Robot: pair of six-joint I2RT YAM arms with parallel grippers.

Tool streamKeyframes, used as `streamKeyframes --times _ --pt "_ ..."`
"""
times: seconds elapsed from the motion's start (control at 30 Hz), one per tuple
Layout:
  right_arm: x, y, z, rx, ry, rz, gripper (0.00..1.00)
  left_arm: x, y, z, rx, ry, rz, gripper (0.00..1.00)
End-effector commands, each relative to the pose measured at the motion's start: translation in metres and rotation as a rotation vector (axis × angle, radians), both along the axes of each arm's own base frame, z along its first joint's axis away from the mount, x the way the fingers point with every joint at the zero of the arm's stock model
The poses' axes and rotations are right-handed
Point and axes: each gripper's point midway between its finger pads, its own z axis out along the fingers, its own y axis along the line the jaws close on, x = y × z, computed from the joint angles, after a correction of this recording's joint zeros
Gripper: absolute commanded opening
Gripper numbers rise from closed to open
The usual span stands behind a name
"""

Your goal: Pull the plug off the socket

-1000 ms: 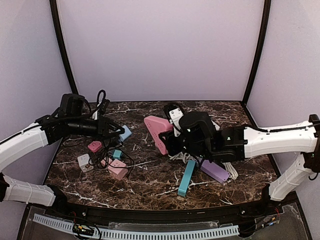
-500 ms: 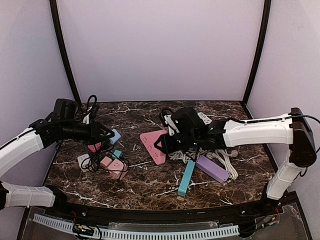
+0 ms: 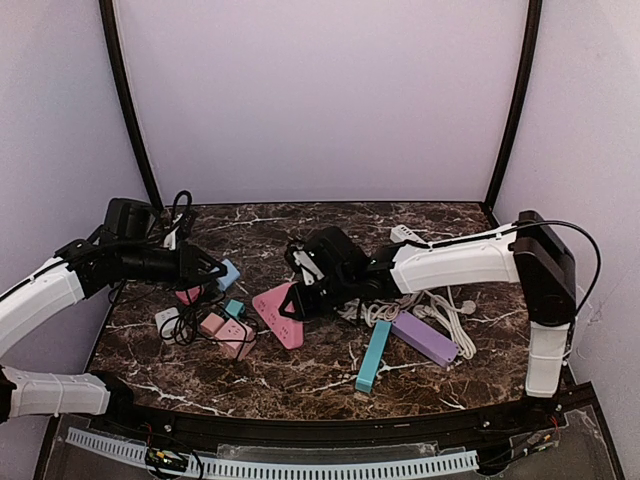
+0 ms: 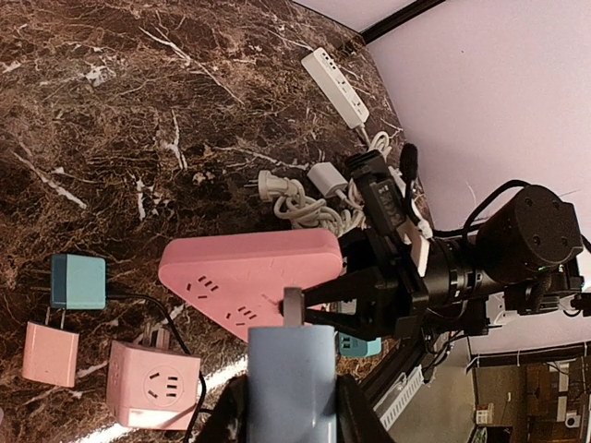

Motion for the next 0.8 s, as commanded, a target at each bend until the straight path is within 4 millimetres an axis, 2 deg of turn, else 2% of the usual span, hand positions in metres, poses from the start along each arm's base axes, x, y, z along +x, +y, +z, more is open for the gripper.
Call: streamKeyframes --times 0.0,0.13,0.27,0.4,0.5,0.57,0.6,0.77 --pt "-0.005 0.018 0.003 0.048 0.04 0.043 0.18 -0.004 0.003 0.002 0.003 -0.014 -0.01 0.0" --pt "-0.007 0.023 -0.001 0.048 0.047 0.07 0.36 -0.005 0.003 -0.001 0.008 -0.009 -0.014 0.0" --pt "-0.005 0.02 -0.009 0.019 0.044 0.052 0.51 -0.003 0.001 -0.004 -0.012 -0.011 -0.013 0.01" --pt "0.002 0.007 -0.011 -0.02 0.013 0.001 0.68 0.0 0.002 -0.014 -0.007 0.019 -0.004 0.01" --pt "0.011 -0.006 -0.001 -0.046 -0.041 -0.053 0.8 0.004 0.004 -0.02 0.005 0.03 0.005 0.0" --pt "0.017 -0.018 0.005 -0.081 -0.087 -0.091 0.96 0.008 0.006 -0.026 0.012 0.048 0.016 0.01" --pt "0.021 -0.025 0.008 -0.114 -0.115 -0.113 0.98 0.011 0.008 -0.031 0.015 0.06 0.023 0.01" --pt "0.033 -0.056 0.029 -0.196 -0.224 -0.179 0.99 0.026 0.018 -0.054 0.037 0.111 0.055 0.0"
